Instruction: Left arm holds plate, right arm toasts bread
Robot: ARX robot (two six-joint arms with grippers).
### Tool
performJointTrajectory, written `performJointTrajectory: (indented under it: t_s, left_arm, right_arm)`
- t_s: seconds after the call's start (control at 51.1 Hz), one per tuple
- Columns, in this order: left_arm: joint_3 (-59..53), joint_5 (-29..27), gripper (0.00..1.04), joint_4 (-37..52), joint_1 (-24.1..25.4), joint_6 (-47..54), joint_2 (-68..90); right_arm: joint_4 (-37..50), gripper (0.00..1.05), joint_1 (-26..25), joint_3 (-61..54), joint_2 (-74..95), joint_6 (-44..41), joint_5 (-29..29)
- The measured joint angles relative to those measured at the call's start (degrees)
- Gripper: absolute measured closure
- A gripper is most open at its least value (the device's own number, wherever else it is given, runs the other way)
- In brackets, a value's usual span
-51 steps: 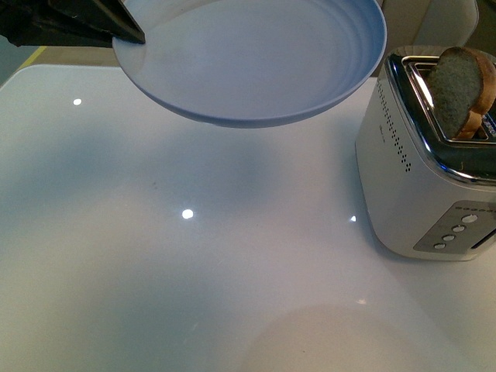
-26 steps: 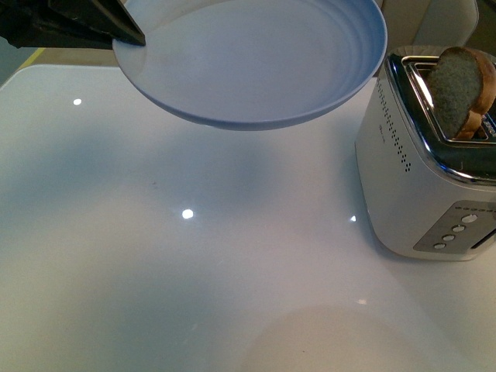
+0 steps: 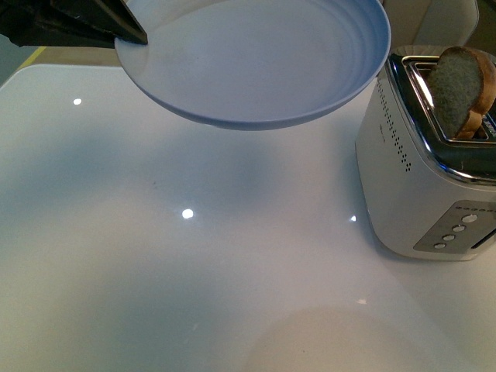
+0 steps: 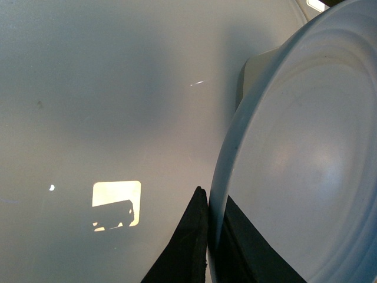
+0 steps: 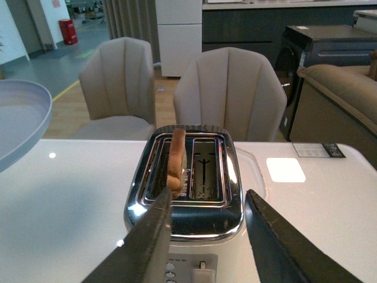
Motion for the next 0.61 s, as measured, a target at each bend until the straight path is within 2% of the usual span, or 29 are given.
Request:
performJointTrajectory:
  t_s: [0.039,0.333,0.607]
  left_arm:
    - [0.0,0.0,1.02,0.0,0.1,0.0,0.0]
    - [0.0,0.4,1.02,0.0,0.9,0.6,0.0]
    - [0.0,1.8,1.02,1.3,1.9,0.9,0.4]
  right_arm:
    - [0.0,0.51,0.0,0.0,0.0,0.0,0.0]
    - [0.0,0.08,0.0,0.0,0.0,0.0,0.0]
    - [0.0,0.09,0.0,0.0,0.0,0.0,0.0]
